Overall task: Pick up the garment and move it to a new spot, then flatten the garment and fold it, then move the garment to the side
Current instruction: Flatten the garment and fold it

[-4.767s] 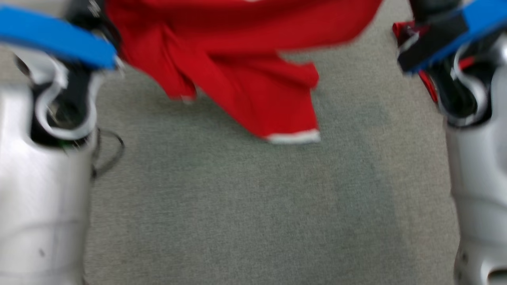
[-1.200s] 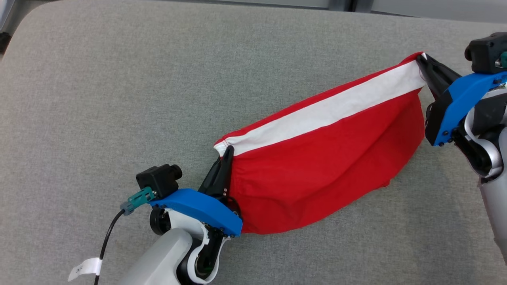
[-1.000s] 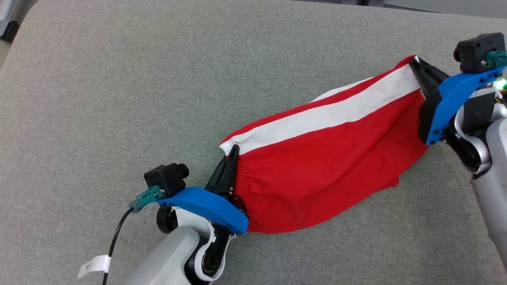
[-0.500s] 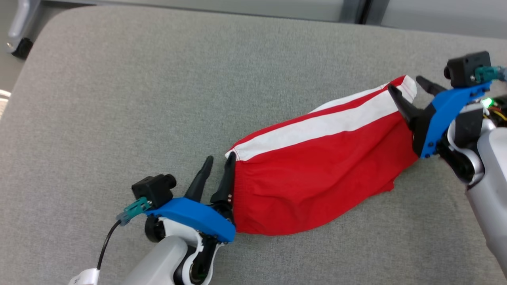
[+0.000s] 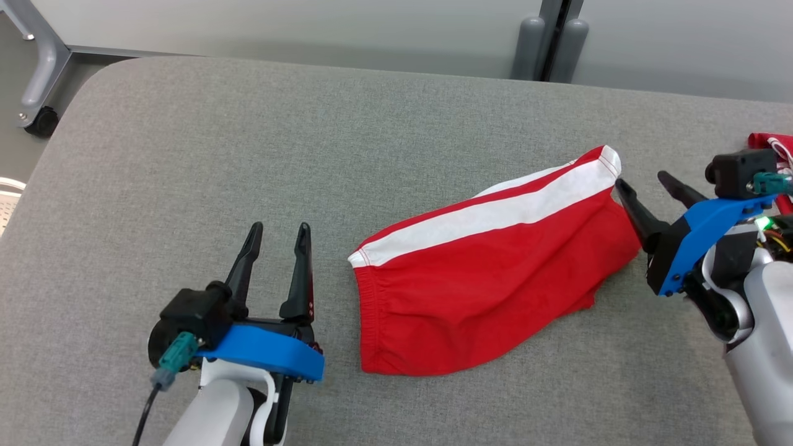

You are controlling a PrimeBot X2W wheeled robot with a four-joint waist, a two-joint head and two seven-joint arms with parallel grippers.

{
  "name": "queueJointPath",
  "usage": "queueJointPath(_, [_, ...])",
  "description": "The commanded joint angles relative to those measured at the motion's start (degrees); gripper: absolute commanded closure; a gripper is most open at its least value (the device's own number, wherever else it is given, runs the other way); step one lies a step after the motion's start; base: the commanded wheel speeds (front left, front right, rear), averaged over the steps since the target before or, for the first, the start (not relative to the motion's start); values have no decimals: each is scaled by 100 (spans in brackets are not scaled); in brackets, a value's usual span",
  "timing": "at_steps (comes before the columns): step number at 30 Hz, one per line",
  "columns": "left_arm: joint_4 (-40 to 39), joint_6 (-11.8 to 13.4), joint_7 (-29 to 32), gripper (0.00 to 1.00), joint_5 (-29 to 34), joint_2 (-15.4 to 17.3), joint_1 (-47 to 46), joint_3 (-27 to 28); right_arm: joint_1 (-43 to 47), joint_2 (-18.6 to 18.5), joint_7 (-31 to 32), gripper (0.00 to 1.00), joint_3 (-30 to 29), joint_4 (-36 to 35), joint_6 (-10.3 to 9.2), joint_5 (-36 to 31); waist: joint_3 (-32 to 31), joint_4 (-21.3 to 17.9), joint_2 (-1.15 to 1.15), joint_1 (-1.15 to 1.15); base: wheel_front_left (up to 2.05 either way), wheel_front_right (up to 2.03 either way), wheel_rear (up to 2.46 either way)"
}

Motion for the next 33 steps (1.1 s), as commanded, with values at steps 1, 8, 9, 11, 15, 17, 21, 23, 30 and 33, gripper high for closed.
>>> queueJointPath(1, [-10,27,-23,0,167,-4,90,60,70,37,-36,0,-36,23,3,-59,4,7,0,0,0,0,0])
queueJointPath(8, [-92,-111,-23,0,863,-130,297,662,-110,458,70,0,-535,449,3,-198,144,49,0,0,0,0,0])
queueJointPath(9, [-102,-153,-23,0,909,-152,312,741,-164,495,42,0,-619,522,3,-260,190,70,0,0,0,0,0])
queueJointPath(11, [-133,-230,-23,0,1001,-227,325,907,-262,601,-48,0,-850,734,3,-415,266,116,0,0,0,0,0])
queueJointPath(15, [-168,-393,-24,0,1139,-355,292,1150,-484,850,-210,0,-1269,1216,3,-792,402,222,0,0,0,0,0])
queueJointPath(17, [-172,-459,-24,0,1207,-431,271,1249,-574,976,-246,0,-1424,1422,3,-940,458,272,0,0,0,0,0])
queueJointPath(21, [-126,-574,-24,0,1294,-538,255,1402,-656,1085,-230,0,-1488,1774,3,-1248,516,345,0,0,0,0,0])
queueJointPath(23, [-105,-629,-24,0,1335,-578,269,1459,-668,1111,-182,0,-1475,1942,3,-1417,528,364,0,0,0,0,0])
queueJointPath(30, [-40,-751,-24,0,1431,-678,289,1612,-738,1184,101,100,-1230,2343,4,-1684,547,390,0,0,0,0,0])
queueJointPath(33, [-20,-800,-24,0,1460,-713,260,1630,-783,1175,44,100,-1262,2396,0,-1714,556,397,0,0,0,0,0])
